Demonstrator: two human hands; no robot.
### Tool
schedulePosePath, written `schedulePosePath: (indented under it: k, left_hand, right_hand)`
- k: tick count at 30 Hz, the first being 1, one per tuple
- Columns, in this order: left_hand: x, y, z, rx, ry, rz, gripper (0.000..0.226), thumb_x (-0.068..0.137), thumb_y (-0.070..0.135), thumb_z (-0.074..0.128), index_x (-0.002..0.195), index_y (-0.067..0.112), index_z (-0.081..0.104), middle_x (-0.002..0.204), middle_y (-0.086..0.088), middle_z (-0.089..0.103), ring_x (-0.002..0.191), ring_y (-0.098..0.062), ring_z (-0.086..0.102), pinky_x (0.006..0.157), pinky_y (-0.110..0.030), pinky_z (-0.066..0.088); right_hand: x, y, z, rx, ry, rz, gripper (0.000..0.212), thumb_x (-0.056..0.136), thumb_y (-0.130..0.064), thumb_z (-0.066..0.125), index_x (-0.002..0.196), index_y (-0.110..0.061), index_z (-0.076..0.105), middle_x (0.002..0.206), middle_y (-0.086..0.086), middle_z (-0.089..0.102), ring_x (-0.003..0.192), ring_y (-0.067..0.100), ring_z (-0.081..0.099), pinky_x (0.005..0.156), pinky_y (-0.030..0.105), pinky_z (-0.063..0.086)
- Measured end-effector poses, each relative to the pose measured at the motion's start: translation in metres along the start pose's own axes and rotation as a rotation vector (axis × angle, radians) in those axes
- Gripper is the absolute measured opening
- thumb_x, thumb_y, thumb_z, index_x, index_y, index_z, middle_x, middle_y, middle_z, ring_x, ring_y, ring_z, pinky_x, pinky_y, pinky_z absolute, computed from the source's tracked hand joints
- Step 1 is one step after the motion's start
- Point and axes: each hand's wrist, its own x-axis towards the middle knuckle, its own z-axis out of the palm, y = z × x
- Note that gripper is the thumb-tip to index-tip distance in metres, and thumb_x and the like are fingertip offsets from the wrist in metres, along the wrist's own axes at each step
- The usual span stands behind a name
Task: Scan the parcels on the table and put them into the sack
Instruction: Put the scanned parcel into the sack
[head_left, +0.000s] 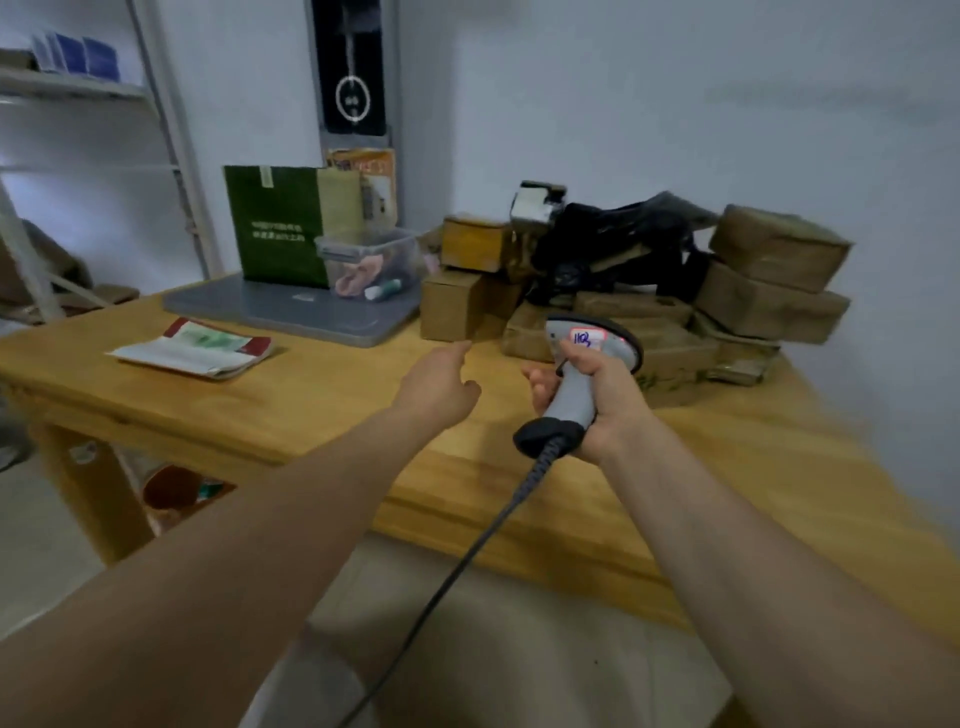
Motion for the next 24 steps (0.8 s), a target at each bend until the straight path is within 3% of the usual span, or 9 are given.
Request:
schedulePosePath:
  k: [4,8,12,15,17,21,24]
  left_hand:
    - [0.046,0.056,0.053,0.076,-0.124,0.156,0.059,0.094,0.028,0.057,0.147,0.016,0.035,0.147,-0.009,0.041,0.131,-0.027,0.042,0.103,-0.036,0.040]
    - [0.090,0.099,0.098,0.139,-0.198,0.217,0.071,0.088,0.041,0.064,0.147,0.017,0.033,0.148,-0.013,0.032,0.138,-0.032,0.031,0.109,-0.040,0.034]
    - [0.125,0.125,0.125,0.151,-0.280,0.144,0.106,0.077,0.054,0.072,0.154,0.033,0.001,0.159,-0.016,-0.012,0.146,-0.035,-0.011,0.118,-0.047,0.007]
    - [0.149,0.126,0.138,0.176,-0.371,0.099,0.118,0.071,0.054,0.077,0.150,0.042,-0.009,0.154,-0.019,-0.028,0.143,-0.036,-0.026,0.116,-0.051,-0.004]
    - [0.162,0.119,0.143,0.163,-0.397,0.078,0.115,0.069,0.053,0.079,0.151,0.043,-0.001,0.156,-0.018,-0.023,0.145,-0.038,-0.017,0.117,-0.050,0.003]
    - [0.167,0.108,0.134,0.047,-0.383,0.084,0.103,0.059,0.050,0.086,0.145,0.039,0.029,0.149,-0.011,0.013,0.136,-0.038,0.026,0.110,-0.046,0.034]
    - [0.153,0.100,0.113,0.001,-0.407,0.055,0.097,0.060,0.047,0.086,0.142,0.037,0.035,0.142,-0.008,0.021,0.131,-0.035,0.032,0.107,-0.043,0.034]
  right_hand:
    - [0.011,-0.047,-0.056,0.047,0.101,-0.098,0.022,0.095,-0.021,0.056,0.102,-0.001,0.056,0.066,0.014,0.068,0.044,0.015,0.059,0.043,0.020,0.051]
    - [0.021,-0.074,-0.098,0.053,0.121,-0.122,0.020,0.095,-0.019,0.055,0.089,0.001,0.056,0.064,0.014,0.068,0.041,0.014,0.057,0.042,0.020,0.050]
    - [0.033,-0.091,-0.124,0.040,0.140,-0.132,0.017,0.093,-0.017,0.057,0.084,-0.003,0.056,0.065,0.014,0.068,0.040,0.013,0.057,0.040,0.019,0.050]
    - [0.044,-0.098,-0.136,0.038,0.158,-0.129,0.016,0.092,-0.016,0.057,0.085,-0.003,0.055,0.067,0.015,0.067,0.040,0.014,0.057,0.040,0.020,0.050]
    - [0.049,-0.099,-0.141,0.034,0.158,-0.122,0.016,0.092,-0.016,0.058,0.086,-0.002,0.055,0.067,0.016,0.067,0.040,0.014,0.057,0.040,0.020,0.050]
    - [0.051,-0.092,-0.141,0.025,0.159,-0.099,0.015,0.092,-0.016,0.058,0.085,-0.002,0.055,0.067,0.016,0.067,0.039,0.013,0.056,0.039,0.020,0.049]
    - [0.041,-0.085,-0.141,0.028,0.178,-0.101,0.016,0.091,-0.015,0.059,0.081,-0.003,0.055,0.067,0.016,0.067,0.039,0.013,0.056,0.039,0.019,0.049]
